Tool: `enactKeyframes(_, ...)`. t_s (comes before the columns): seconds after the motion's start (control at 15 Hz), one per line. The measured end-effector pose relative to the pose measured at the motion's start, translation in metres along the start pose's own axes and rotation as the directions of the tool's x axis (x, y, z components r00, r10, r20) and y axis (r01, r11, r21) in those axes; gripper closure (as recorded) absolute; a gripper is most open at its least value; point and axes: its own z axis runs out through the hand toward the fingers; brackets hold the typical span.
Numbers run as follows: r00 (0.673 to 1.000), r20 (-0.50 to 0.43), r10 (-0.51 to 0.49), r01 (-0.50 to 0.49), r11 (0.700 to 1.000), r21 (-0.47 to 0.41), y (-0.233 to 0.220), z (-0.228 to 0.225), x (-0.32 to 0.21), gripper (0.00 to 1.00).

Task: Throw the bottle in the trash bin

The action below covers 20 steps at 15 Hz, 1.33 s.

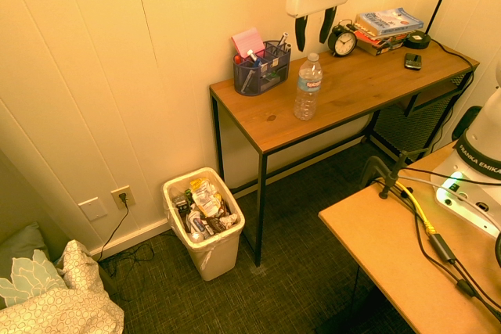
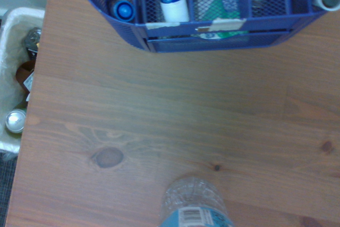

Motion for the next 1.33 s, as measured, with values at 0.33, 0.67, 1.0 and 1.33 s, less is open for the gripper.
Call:
enactKeyframes(0.33, 0.998, 0.058, 0.003, 0.002, 0.997, -0.083, 0.000, 0.020, 0.004, 0.00)
enactKeyframes(0.67, 0.993, 0.114, -0.024, 0.039, 0.991, -0.129, -0.008, 0.046, -0.011, 0.00)
enactKeyframes(1.0, 0.992, 0.124, -0.026, 0.043, 0.990, -0.136, -0.008, 0.052, -0.013, 1.00)
enactKeyframes(1.33, 0.992, 0.122, -0.033, 0.049, 0.990, -0.135, -0.010, 0.052, -0.015, 1.00)
